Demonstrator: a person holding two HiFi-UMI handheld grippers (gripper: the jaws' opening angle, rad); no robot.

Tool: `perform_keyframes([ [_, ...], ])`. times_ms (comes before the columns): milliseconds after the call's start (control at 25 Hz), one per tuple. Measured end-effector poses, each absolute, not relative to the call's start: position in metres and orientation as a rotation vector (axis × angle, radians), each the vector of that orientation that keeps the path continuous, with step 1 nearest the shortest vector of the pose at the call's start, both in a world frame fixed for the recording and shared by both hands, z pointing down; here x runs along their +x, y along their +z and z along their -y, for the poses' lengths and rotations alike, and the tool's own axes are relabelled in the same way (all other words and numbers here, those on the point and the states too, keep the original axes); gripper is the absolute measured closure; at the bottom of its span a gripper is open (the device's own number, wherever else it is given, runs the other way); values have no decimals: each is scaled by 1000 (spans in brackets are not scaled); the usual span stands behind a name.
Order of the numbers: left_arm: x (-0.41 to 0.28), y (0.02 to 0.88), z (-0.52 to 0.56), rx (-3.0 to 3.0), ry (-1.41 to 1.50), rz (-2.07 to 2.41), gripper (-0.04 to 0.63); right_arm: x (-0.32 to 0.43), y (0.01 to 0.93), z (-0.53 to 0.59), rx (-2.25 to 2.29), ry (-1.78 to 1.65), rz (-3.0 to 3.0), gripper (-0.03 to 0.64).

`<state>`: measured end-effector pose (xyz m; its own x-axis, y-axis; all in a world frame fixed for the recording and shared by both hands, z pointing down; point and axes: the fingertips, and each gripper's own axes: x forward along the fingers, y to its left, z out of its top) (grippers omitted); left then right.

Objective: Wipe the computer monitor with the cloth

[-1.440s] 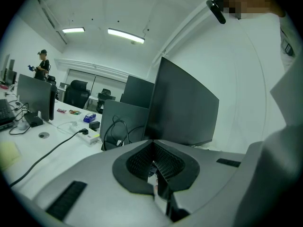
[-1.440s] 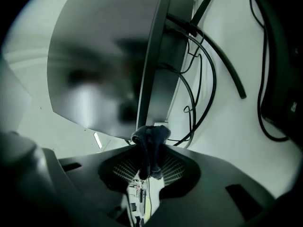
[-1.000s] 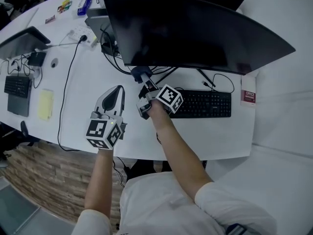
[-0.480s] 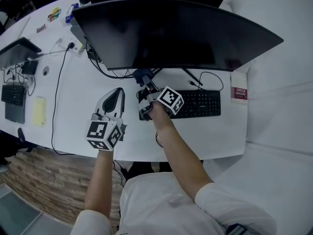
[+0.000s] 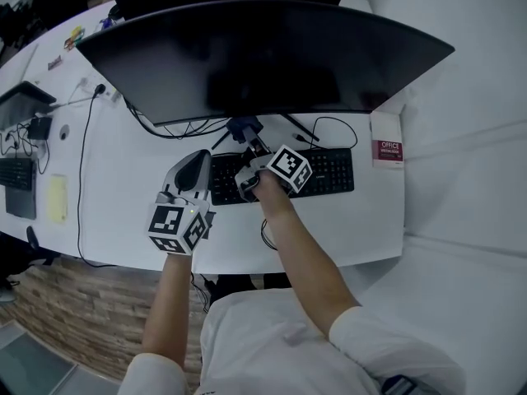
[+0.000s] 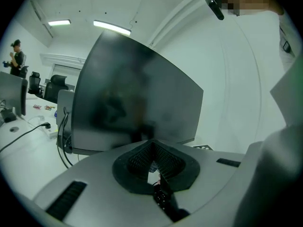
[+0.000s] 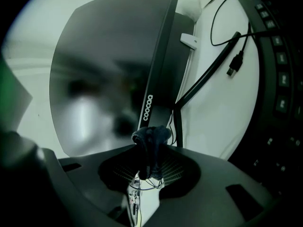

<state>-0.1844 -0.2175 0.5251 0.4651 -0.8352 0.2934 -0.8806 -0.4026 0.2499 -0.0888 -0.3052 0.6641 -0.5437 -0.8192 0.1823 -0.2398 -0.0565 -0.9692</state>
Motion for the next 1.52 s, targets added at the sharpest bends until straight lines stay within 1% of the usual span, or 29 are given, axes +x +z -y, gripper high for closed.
perform_keyframes([
  [840, -70, 526, 234, 2396, 200, 1355, 589, 44, 664, 322, -1208, -1572, -1691, 499],
  [1520, 25, 527, 244, 2449, 228, 1257, 589, 168, 662, 334, -1293, -1491, -1628, 499],
])
